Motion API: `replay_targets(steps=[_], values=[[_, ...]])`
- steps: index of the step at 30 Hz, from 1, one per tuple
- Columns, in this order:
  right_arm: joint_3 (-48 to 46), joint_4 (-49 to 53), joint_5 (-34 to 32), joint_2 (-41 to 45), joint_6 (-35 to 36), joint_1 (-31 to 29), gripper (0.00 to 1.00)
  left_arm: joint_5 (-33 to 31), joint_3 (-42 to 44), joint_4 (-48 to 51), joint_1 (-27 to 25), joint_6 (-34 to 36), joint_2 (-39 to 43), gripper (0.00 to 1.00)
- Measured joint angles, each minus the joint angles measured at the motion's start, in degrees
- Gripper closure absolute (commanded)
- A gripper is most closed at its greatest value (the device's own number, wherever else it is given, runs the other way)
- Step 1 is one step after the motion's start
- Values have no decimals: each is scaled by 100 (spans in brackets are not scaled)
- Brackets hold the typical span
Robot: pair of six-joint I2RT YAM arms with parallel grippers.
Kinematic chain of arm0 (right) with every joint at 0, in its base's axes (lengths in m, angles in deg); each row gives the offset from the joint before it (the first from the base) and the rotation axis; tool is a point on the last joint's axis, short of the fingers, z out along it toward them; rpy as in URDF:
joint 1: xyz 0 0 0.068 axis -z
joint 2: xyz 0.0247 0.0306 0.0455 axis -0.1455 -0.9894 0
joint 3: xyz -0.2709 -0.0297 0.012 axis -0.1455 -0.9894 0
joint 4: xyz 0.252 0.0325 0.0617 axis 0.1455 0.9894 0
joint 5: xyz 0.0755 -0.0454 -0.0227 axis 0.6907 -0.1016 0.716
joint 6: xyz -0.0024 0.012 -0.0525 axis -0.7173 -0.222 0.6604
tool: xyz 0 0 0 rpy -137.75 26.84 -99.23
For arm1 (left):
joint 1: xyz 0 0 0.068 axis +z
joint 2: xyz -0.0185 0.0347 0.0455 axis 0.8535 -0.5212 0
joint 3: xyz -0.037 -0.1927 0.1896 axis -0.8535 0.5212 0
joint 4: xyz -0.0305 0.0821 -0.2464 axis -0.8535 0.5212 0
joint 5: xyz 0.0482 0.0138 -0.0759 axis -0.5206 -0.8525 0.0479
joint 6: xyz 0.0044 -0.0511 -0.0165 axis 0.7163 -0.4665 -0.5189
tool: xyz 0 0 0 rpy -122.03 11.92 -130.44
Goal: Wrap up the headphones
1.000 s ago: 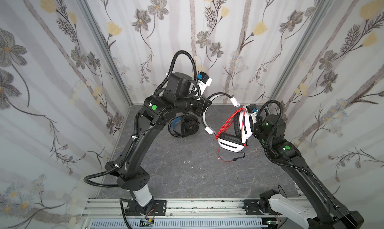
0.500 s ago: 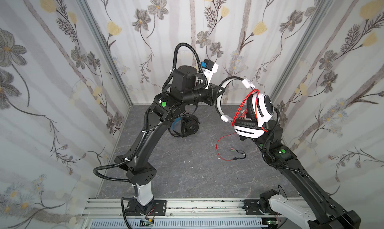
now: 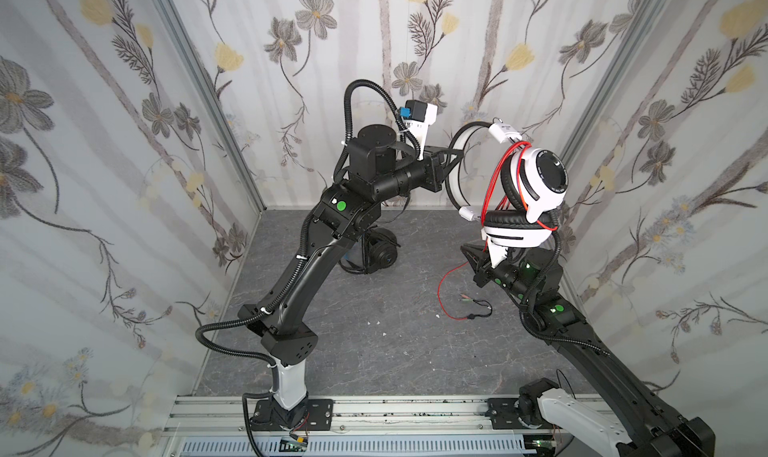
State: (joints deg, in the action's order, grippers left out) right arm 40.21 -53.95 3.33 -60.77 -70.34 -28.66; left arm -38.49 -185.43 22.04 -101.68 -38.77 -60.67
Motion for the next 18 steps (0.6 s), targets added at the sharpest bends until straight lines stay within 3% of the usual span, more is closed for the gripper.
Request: replay_targets(steps=[8,18], values=[[-234,-98,109,50,-79,0,91,-1145,424,-697,-74,-433,24,100],[142,387,-584,-107,94,-42,94,-3244,671,-610,-216,-844,46,100]])
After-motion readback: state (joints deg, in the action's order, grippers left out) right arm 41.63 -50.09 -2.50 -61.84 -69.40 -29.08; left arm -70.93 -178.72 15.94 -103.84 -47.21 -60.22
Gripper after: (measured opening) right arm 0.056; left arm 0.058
